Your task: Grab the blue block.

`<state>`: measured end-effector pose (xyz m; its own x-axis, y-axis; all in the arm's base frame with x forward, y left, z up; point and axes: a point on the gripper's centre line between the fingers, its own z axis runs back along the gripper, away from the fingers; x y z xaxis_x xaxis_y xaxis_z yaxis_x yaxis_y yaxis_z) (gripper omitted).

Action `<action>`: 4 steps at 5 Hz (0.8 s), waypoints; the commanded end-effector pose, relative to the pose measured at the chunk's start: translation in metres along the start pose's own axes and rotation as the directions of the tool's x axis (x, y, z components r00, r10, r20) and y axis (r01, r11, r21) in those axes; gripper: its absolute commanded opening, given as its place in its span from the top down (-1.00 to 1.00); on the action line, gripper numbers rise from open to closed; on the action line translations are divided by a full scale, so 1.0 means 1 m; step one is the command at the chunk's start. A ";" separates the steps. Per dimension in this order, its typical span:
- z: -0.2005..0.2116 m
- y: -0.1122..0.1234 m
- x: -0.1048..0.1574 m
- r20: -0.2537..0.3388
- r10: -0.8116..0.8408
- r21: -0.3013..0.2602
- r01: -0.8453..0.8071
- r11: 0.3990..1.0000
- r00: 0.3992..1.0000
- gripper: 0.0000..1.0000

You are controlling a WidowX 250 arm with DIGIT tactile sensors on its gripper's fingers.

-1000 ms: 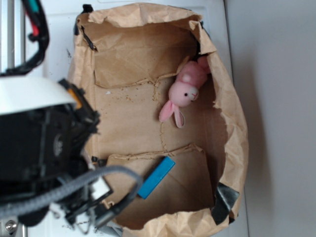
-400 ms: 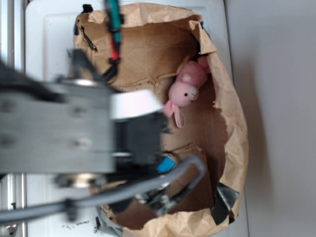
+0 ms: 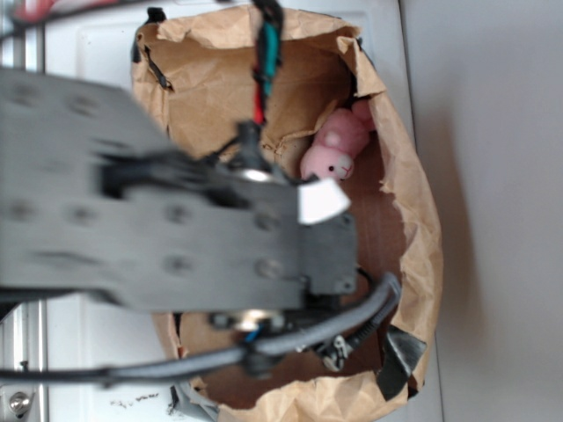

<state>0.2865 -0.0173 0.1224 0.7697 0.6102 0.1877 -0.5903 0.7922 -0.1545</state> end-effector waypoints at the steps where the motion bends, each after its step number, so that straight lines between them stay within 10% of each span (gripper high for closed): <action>1: -0.020 -0.020 0.004 0.011 -0.027 -0.012 0.027 1.000 1.000 -1.00; 4: -0.005 -0.015 -0.015 -0.007 -0.110 0.006 0.110 0.994 0.994 -1.00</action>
<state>0.2813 -0.0383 0.1019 0.8236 0.5432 0.1632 -0.5361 0.8395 -0.0887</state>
